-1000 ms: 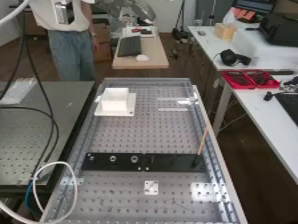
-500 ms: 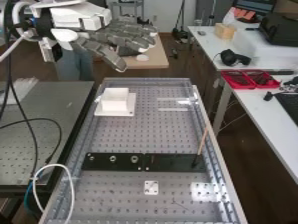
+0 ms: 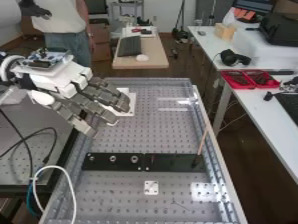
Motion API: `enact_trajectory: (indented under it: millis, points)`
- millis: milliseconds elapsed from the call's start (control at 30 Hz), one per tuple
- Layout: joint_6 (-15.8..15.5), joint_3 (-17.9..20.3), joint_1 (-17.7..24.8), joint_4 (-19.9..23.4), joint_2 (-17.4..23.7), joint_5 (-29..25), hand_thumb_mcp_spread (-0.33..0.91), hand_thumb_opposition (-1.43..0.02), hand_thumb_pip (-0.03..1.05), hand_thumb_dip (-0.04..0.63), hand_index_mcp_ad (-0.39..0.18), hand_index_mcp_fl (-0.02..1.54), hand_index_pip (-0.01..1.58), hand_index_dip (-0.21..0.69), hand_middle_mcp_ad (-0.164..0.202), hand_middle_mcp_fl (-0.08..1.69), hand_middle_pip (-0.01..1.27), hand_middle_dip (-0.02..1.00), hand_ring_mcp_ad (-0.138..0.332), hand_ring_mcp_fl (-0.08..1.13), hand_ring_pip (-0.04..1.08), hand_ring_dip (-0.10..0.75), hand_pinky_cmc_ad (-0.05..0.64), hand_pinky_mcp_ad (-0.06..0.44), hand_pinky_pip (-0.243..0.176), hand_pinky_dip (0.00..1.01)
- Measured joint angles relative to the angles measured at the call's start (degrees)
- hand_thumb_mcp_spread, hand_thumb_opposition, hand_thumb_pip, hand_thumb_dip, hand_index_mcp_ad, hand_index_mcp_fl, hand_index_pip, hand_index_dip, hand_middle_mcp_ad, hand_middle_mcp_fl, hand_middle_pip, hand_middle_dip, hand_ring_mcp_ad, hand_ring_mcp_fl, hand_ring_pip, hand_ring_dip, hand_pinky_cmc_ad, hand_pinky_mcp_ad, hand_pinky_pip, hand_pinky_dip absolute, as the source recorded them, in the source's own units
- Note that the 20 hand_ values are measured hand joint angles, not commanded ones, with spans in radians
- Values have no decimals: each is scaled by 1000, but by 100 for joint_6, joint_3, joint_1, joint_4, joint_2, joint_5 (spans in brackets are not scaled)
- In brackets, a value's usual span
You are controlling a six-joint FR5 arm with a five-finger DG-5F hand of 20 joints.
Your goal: Grab the larger nut and place it in the white container
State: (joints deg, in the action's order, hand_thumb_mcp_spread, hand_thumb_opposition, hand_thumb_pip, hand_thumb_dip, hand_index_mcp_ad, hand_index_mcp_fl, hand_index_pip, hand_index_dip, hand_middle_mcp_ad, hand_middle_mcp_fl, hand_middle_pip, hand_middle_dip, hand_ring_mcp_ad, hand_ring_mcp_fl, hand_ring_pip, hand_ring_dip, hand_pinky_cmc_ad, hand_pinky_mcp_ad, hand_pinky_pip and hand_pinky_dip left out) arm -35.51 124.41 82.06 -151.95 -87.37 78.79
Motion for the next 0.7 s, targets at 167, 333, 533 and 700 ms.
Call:
enact_trajectory:
  millis: [167,333,533,700]
  points:
    - [80,126,-202,346,-378,165,291,-850,635,140,-120,40,1089,-61,77,9,138,223,197,-2,89,134,394,342,-105,688]
    - [153,269,-301,868,-748,278,297,-855,644,140,-134,21,1258,-51,77,9,136,225,197,-2,89,134,394,340,-105,653]
    - [178,398,-356,1455,-1170,358,311,-867,644,140,-134,3,1429,-23,77,10,136,222,197,-2,89,134,396,340,-105,637]
    - [143,447,-408,1838,-1494,414,307,-867,654,140,-133,2,1504,5,77,10,136,225,197,-2,89,134,393,335,-105,620]
